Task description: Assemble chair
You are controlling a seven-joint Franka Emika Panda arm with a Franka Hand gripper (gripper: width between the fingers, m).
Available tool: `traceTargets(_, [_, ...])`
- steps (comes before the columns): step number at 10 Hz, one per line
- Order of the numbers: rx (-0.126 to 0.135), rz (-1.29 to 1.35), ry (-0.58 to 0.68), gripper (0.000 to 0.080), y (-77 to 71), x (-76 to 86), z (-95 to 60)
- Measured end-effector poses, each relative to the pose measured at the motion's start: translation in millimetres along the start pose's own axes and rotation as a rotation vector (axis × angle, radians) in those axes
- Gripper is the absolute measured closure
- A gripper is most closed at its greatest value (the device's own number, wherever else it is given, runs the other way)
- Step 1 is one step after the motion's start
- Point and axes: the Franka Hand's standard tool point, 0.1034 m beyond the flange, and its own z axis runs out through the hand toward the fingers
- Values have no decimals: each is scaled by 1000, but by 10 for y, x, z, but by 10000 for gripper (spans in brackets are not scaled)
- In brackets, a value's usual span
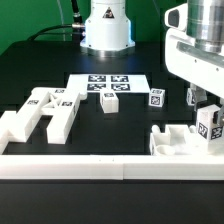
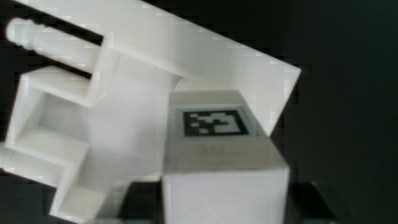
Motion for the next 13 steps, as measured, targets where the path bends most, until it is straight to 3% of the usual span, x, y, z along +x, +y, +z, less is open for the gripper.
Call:
traceTargets(1, [0, -2, 0, 335, 0, -1, 1])
traceTargets(2, [0, -39, 0, 335, 1, 0, 1])
traceTargets(3, [-2, -85, 0, 197, 5, 1, 2])
traceTargets(5, [-2, -305, 2, 157, 4, 3, 1])
traceTargets(13, [-6, -973, 0, 151, 19, 36, 20])
